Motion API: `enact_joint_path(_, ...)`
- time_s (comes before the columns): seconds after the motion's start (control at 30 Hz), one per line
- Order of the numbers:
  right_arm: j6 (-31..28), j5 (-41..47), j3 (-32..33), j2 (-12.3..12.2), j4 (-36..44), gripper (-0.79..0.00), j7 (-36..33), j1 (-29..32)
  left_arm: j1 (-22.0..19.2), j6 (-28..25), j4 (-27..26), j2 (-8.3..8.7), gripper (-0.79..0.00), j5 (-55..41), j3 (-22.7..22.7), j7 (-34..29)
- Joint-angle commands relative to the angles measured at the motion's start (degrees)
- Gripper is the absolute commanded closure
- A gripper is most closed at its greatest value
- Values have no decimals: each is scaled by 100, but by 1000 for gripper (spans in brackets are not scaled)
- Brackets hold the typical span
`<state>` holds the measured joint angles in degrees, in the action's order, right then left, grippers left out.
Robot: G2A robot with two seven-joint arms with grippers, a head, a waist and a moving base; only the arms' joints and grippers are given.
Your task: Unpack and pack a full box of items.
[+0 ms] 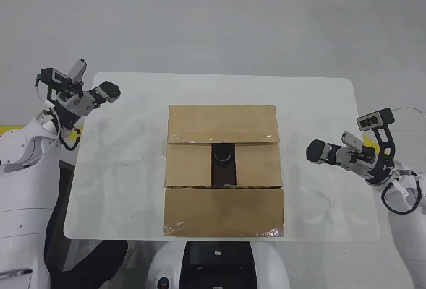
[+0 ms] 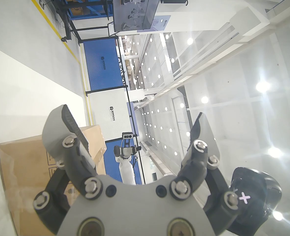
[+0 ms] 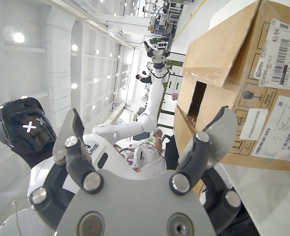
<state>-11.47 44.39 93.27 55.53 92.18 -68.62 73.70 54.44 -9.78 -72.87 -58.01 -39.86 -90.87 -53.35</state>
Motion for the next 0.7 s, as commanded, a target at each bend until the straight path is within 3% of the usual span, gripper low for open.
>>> enact_joint_path(0.0, 0, 0, 0, 0, 0, -785, 0, 0, 64, 119, -24, -6, -785, -22, 44, 43)
enact_joint_path(0.13, 0, 0, 0, 0, 0, -785, 0, 0, 199, 50, -273, 15, -785, 276, 95, -123)
enact_joint_path(0.47, 0, 0, 0, 0, 0, -785, 0, 0, 544, 270, -899, 118, -785, 553, 154, -1466)
enact_joint_path(0.67, 0, 0, 0, 0, 0, -785, 0, 0, 774, 438, -1350, 147, -785, 318, 76, -1644)
